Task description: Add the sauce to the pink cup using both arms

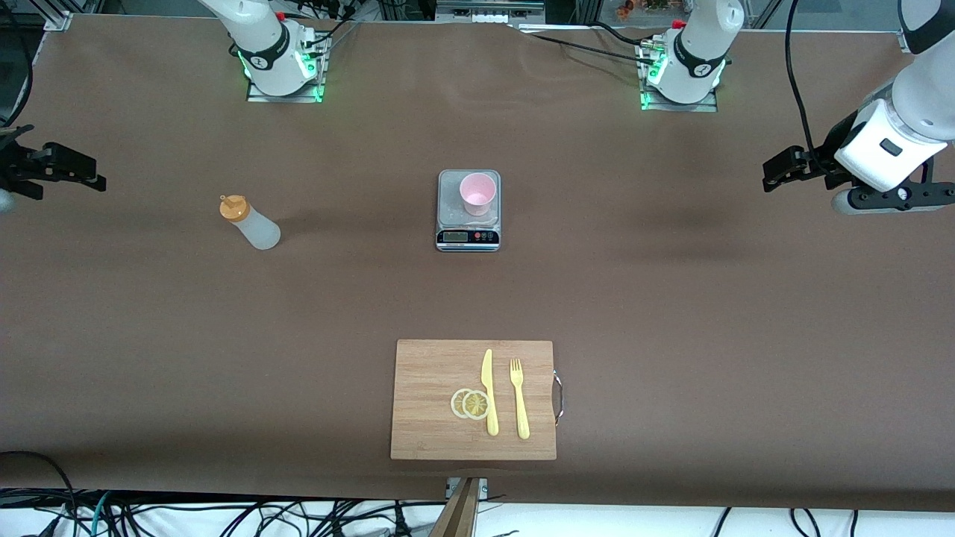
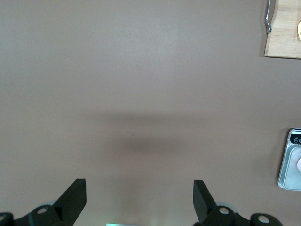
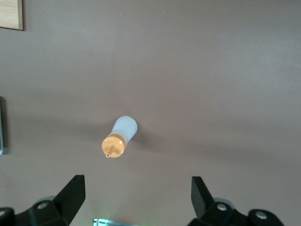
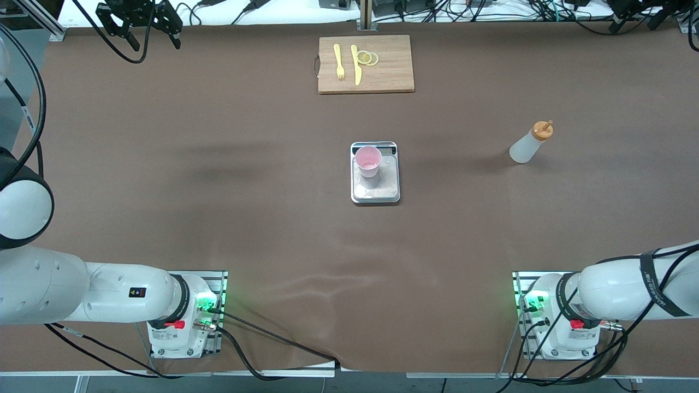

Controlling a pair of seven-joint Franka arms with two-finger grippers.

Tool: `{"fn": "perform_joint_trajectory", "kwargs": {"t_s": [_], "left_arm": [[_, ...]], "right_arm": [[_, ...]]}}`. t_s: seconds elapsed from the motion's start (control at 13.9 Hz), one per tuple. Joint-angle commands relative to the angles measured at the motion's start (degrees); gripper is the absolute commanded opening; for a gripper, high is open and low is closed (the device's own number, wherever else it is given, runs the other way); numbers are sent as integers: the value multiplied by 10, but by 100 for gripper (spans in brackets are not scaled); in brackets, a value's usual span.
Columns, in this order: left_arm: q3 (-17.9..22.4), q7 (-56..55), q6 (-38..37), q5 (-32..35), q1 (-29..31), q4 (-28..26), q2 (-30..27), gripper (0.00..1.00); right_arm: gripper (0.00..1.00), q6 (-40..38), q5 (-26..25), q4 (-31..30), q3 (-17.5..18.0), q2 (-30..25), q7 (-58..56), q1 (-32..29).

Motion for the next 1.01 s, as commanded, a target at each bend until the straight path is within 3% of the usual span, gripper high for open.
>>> {"fn": "perform_joint_trajectory", "kwargs": {"t_s": [0.0,0.94], "left_arm": [[-1,3,-2,-6,3,3,0,100],[-1,3,-2,-6,3,3,0,100]], "right_arm": [[100,-3,-20,-32,37,-30,54,-15],[100,-6,-22,-18,37,-4,59,-17]]}}
